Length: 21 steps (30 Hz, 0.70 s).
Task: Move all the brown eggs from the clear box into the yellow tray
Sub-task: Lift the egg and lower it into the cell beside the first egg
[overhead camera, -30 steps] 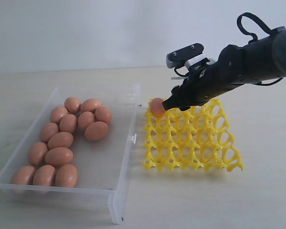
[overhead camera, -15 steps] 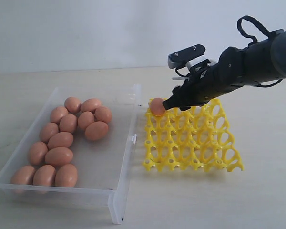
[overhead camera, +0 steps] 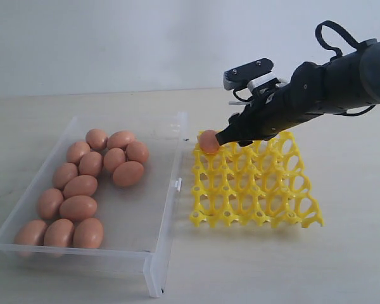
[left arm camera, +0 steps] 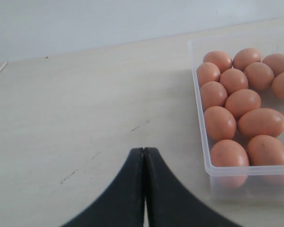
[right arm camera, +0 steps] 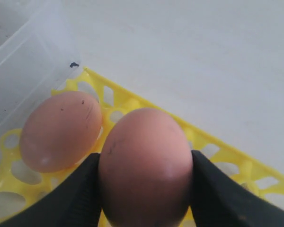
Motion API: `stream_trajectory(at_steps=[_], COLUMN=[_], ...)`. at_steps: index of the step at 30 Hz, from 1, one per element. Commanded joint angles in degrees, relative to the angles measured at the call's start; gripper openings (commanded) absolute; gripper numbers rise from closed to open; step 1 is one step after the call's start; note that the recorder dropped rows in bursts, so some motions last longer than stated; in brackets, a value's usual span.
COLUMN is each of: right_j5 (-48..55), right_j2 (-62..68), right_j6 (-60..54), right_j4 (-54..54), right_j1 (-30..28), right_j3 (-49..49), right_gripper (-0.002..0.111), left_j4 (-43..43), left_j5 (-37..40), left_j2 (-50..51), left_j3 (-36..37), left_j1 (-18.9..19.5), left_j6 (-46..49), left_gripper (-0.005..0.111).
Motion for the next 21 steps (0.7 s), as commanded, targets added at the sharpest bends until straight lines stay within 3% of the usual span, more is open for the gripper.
stream_trajectory(at_steps=[1,5,7,18,21], right_j5=[-0.51,-0.15,0.29,1.27,1.50], right_j2=[-0.07,-0.07,-0.07,-0.07,-0.07], right_j6=[-0.45,-0.45,-0.45,-0.34,-0.44], right_j4=[0.39,0.39,0.39,0.82,0.82], right_j1=[-0.46,-0.46,-0.46,-0.46,-0.46], right_j3=[0.13,0.13,0.13,0.13,0.13], right_gripper=[0.016,0.041,0.047,0.051,0.057], left_j4=[-0.31,-0.31,-0.31,-0.31,-0.31], left_j5=[-0.35,-0.35,-0.35,-0.35,-0.35], left_j2=[-0.32,-0.32,-0.32,-0.32,-0.32], left_j3=[-0.23,-0.23,-0.23,-0.23,-0.23], left_j1=[-0.30,-0.30,-0.30,-0.30,-0.30], left_j6=[-0.18,-0.18,-0.18,-0.18,-0.18], left_gripper=[0.000,0.000,0.000,0.000,0.000])
